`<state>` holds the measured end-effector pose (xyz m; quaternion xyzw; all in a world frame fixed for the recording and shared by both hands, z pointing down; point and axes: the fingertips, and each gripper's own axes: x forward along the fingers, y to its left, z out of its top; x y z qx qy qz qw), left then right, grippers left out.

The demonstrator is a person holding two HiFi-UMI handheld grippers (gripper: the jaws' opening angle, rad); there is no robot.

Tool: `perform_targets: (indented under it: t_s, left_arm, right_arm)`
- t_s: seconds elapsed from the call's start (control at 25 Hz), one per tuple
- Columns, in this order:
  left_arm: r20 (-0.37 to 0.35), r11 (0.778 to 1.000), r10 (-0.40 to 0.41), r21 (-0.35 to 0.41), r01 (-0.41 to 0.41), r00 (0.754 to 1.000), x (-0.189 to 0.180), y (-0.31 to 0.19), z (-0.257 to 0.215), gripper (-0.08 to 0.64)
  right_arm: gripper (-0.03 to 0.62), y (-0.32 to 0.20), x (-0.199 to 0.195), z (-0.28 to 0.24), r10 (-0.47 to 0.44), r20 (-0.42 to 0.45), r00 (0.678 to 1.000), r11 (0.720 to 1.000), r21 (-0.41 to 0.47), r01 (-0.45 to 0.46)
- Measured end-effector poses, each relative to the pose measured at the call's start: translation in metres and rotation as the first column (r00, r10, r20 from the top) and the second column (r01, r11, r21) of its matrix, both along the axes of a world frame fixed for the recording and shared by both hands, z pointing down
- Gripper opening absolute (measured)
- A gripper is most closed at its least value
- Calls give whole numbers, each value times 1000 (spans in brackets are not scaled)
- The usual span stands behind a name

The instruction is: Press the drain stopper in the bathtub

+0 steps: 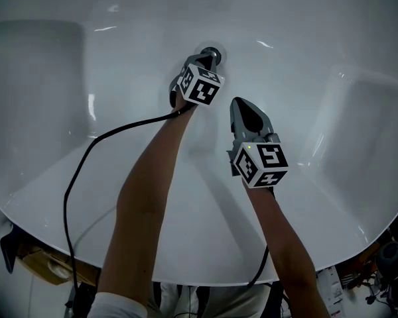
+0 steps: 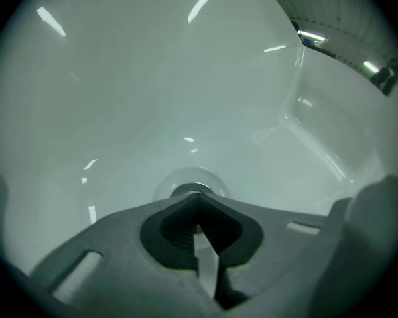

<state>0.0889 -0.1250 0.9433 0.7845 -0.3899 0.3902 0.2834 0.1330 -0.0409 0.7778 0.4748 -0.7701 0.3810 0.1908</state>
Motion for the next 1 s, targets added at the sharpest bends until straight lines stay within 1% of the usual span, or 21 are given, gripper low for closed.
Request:
perform_targets:
  t_s: [0.16, 0.32, 0.44, 0.6, 0.76, 0.84, 0.92, 1.0]
  left_arm:
    - [5, 1000, -7, -28, 7, 1000, 0, -4, 8, -2]
    - [-16, 996, -13, -89, 12, 1000, -2, -2, 16, -1]
    - [-27, 995, -18, -99, 15, 999, -4, -1, 17, 0]
    - [-18, 992, 0, -127, -3, 1000, 6, -4, 20, 0]
    - [1, 986, 12, -166, -12, 1000, 8, -8, 22, 0]
    - [8, 985, 14, -173, -13, 1000, 8, -6, 22, -1]
    - [-15, 985, 2, -170, -5, 1000, 7, -6, 18, 0]
    - [-41, 989, -1, -144, -5, 999, 7, -6, 9, 0]
  right_arm:
    - [2, 2, 3, 4, -3, -7, 1000, 1000, -11, 3]
    - [2, 0, 4, -1, -7, -12, 1000, 1000, -12, 7]
    - [2, -4, 7, -5, 1, -15, 1000, 1000, -11, -1]
    - [2, -8, 13, 2, -1, -13, 1000, 1000, -17, 1]
    - [2, -5, 8, 6, -5, -21, 1000, 1000, -27, 5]
    - [2, -3, 4, 4, -12, -24, 1000, 1000, -26, 12]
    - [3, -5, 3, 0, -22, -26, 999, 1000, -17, 22]
    - [3, -7, 4, -4, -27, -31, 999, 1000, -9, 27]
